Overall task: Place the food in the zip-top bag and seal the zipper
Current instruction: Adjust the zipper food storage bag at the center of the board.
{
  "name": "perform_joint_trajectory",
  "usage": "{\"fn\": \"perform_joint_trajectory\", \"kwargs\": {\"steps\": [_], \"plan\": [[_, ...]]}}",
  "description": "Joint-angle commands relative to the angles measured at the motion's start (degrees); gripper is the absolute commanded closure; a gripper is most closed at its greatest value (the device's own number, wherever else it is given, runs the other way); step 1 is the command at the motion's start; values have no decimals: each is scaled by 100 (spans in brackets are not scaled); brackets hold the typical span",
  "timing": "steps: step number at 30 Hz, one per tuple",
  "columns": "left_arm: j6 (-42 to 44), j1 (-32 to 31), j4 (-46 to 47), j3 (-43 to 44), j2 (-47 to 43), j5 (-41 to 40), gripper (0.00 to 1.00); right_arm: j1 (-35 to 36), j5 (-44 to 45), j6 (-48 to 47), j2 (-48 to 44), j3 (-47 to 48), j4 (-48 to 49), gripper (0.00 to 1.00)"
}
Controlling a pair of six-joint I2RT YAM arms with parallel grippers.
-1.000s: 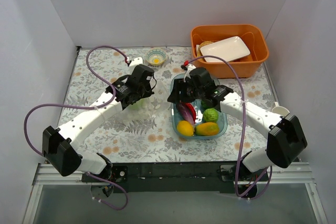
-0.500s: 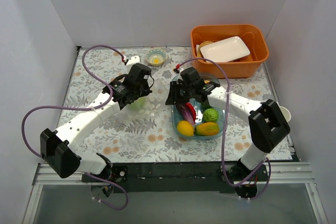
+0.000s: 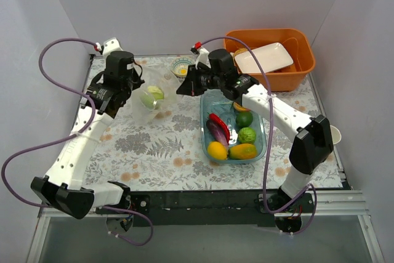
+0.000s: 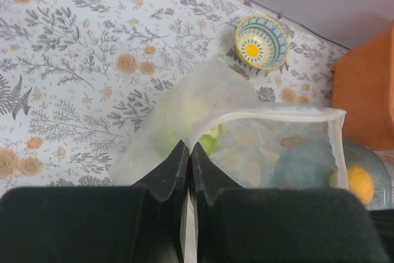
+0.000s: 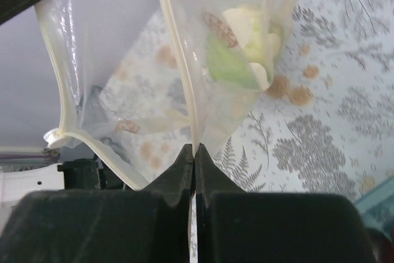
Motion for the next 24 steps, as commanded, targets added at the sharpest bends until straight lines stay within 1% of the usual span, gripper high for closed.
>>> {"fn": "perform_joint_trajectory", "kwargs": {"steps": [1,4,5,7,9,10,12,13,15,16,18,19,21,22,24], "plan": [[358,20,-138,180,-200,-25,99,100,-560,-106,531,543,-42,99],[261,20,-33,-31,-340,3,99,170,-542,-26,637,456,107,99],[304,20,46,-118,-401,2,97,162,-507,0,663,412,116,99],[410,29,275,-339,-411,274,92,170,-307,-8,786,368,12,99],[393,29,258,-557,-228,581,93,162,-121,-96,839,193,-112,99],[367,29,267,-663,-192,687,97,162,45,-96,883,96,-138,99],[157,29,406,-970,-156,872,99,118,195,-52,910,-124,-269,99],[121,29,494,-1285,-191,1116,100,100,405,-26,857,-194,-323,94],[-11,29,802,-1577,-296,1311,100,56,538,-26,708,-431,-332,84],[-64,29,864,-1796,-340,1451,99,39,730,-26,499,-511,-332,75],[-187,29,996,-1947,-349,1636,100,3,890,-96,243,-738,-341,64],[-222,29,1031,-2043,-323,1811,100,-14,1143,-122,-28,-827,-384,51],[-257,20,1119,-2132,-297,1936,100,-49,1373,-184,-311,-1063,-481,47],[-266,20,1154,-2167,-288,1997,100,-67,1678,-228,-591,-1143,-629,40],[-249,29,1242,-2255,-279,2129,100,-163,1996,-254,-873,-1336,-823,39]]}}
